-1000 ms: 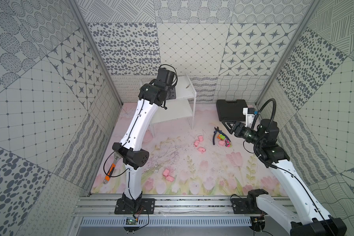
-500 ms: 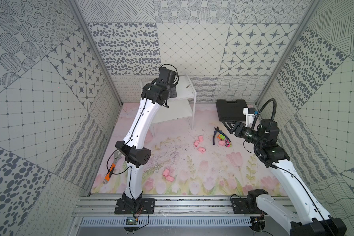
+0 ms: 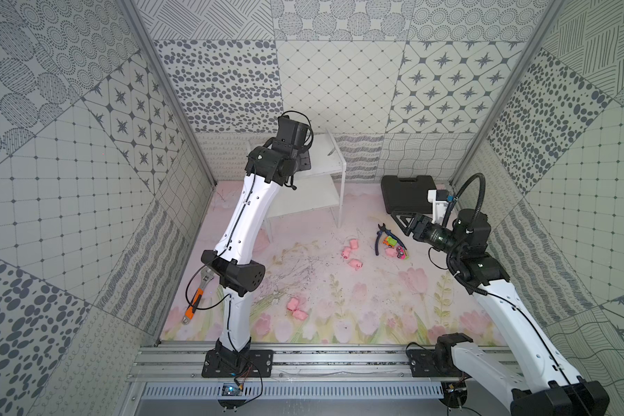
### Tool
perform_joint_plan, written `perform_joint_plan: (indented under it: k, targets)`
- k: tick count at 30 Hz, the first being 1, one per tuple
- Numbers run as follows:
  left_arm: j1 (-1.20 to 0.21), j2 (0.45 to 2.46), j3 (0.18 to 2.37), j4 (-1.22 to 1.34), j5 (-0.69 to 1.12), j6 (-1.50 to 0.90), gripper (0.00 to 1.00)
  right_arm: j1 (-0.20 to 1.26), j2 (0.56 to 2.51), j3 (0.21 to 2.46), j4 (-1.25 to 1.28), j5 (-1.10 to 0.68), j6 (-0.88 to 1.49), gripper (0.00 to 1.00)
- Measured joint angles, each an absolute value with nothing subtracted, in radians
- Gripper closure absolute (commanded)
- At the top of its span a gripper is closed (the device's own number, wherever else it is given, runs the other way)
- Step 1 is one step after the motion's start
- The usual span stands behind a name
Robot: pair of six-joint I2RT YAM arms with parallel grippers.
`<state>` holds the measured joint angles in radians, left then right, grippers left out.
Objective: Organize plastic toys on shelves
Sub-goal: Adjust the plastic toy on the shelf, then pick up the plastic toy at the center of the board.
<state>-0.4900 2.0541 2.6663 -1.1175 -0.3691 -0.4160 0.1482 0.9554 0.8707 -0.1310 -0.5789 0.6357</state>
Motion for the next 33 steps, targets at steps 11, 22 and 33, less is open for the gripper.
perform_joint_plan:
  k: [11,22,33]
  targets:
    - [-0.49,1.828,2.508,-1.073,-0.288,-0.415,0.17,0.148,1.019,0.949,-0.272,-0.564,0.498,0.3]
    - [-0.491,1.102,1.378,-0.624,0.023,-0.438,0.13,0.154,1.081,0.882,-0.522,-0.439,0.336,0.3]
    - [-0.501,0.905,0.675,-0.242,0.223,-0.735,0.16,0.154,1.325,0.909,-0.574,-0.371,-0.047,0.1]
